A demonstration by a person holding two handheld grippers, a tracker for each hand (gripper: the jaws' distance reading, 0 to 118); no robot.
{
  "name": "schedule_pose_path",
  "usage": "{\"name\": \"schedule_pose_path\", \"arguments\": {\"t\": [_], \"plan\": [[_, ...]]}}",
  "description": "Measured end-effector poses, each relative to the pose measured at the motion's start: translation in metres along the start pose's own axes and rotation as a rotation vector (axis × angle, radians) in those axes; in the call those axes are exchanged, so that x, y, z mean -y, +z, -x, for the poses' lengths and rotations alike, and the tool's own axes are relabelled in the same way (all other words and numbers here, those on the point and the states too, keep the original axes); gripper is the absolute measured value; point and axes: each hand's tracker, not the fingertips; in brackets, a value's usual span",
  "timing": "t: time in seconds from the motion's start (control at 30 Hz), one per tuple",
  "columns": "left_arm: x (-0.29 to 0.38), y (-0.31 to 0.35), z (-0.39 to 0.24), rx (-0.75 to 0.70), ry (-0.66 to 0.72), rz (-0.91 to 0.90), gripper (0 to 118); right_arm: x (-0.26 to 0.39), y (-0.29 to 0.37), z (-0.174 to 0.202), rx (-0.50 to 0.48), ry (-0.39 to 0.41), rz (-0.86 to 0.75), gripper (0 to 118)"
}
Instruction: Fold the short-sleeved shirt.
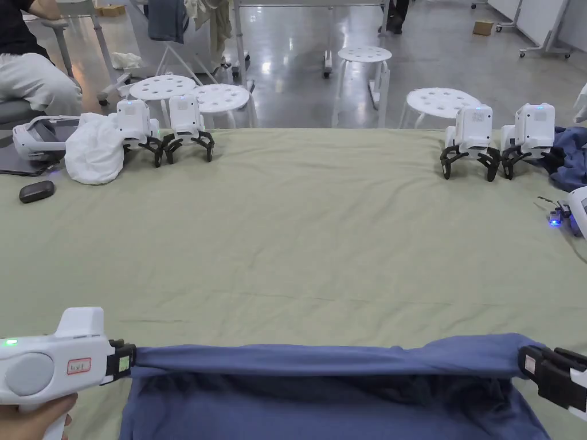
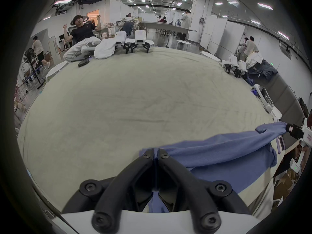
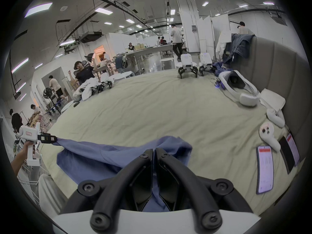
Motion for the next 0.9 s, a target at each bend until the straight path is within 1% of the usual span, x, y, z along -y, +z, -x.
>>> {"name": "schedule_pose_path", "arguments": {"t": [0.33,0.47,0.6,0.9], "plan": [[0.049,-0.004,0.002,0.003,0.018,0.067,1,0.055,0.0,-0.012,0.044,-0.059,0.093,6],[0.057,-0.005,0.003,-0.001,0.028,0.082,1,0.07,0.0,-0.013,0.061,-0.067,0.119,6],[0.063,-0.003,0.004,0.0,0.033,0.087,1,0.085,-0.001,-0.02,0.072,-0.113,0.138,6],[0.073,-0.015,0.003,-0.017,0.019,0.12,1,0.111,-0.022,-0.029,0.11,-0.15,0.203,6]]}}
